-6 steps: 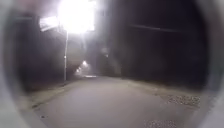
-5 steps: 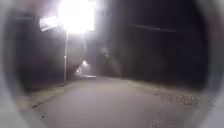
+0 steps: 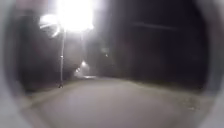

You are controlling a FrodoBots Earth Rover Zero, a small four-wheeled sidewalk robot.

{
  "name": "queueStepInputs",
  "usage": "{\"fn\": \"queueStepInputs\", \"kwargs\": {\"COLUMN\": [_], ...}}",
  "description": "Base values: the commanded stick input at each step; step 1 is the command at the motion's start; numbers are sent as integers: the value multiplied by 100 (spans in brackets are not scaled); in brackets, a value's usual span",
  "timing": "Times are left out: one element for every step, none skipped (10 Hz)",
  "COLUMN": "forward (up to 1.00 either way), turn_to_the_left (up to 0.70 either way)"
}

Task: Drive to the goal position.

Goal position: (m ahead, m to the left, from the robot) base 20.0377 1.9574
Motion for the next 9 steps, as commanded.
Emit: {"fn": "queueStepInputs", "kwargs": {"forward": [70,70,70,70,70,70,70,70,70], "turn_to_the_left": [0,0,0,0,0,0,0,0,0]}}
